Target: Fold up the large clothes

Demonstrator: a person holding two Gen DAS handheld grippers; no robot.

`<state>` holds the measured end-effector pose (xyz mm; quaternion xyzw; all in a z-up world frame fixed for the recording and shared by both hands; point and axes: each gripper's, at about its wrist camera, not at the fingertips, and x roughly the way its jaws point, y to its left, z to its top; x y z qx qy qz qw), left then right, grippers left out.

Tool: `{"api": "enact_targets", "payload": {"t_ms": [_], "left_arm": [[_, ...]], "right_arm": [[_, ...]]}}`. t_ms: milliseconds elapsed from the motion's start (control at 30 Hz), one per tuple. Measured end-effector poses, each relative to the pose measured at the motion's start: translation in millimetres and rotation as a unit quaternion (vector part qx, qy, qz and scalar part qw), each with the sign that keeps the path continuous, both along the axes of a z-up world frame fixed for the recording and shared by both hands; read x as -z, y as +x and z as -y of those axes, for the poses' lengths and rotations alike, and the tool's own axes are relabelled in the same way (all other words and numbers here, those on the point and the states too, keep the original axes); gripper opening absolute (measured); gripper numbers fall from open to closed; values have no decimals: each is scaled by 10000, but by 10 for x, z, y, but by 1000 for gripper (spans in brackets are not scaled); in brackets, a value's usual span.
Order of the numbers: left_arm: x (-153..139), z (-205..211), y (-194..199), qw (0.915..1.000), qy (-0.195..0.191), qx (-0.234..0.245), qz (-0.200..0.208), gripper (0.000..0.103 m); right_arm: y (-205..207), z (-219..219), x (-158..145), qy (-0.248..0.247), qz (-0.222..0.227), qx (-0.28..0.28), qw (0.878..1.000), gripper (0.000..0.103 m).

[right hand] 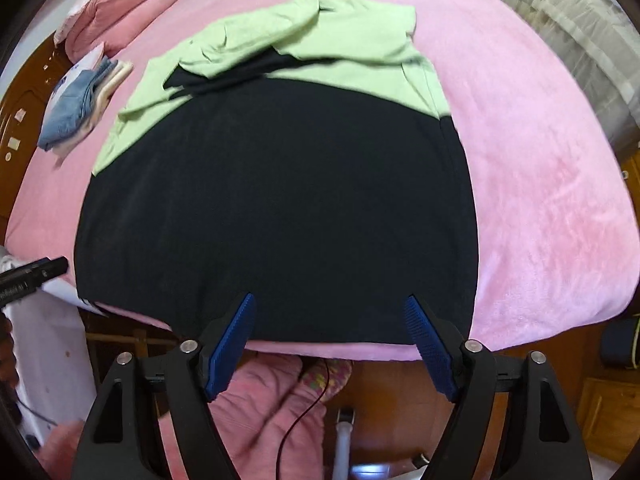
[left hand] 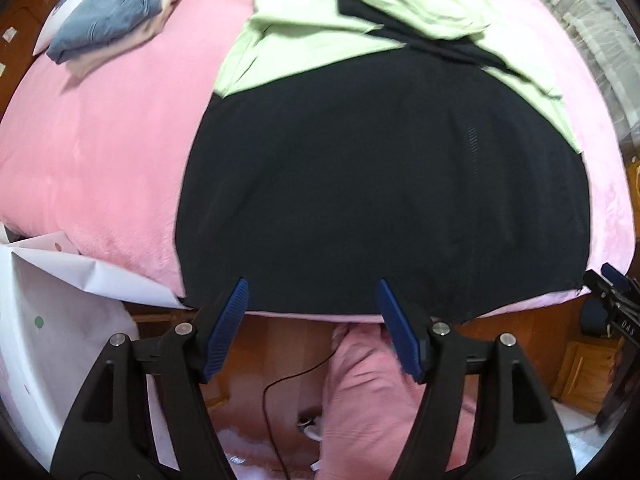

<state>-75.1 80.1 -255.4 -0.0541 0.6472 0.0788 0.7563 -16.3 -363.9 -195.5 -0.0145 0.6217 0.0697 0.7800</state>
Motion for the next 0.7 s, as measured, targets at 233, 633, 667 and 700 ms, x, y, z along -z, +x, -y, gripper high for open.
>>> {"api": "enact_targets", "payload": {"t_ms": [233, 633, 667, 700], "left_arm": [[99, -303, 36, 9986, 109, 495, -131, 69], [442, -960, -47, 9984, -178, -101, -528, 72], [458, -1011, -73, 9981, -189, -185, -555, 72], [469, -1055, -93, 9978, -209, -275, -571, 72]], "right_arm": [[-24, 704, 535, -117, -534, 83, 9985, 82], [187, 1433, 1049, 430, -1023, 1320, 9850, 78], [199, 1452, 1055, 422, -981, 1348, 9851, 77], [203, 1452, 1045, 410, -953, 1355, 9853, 68]]}}
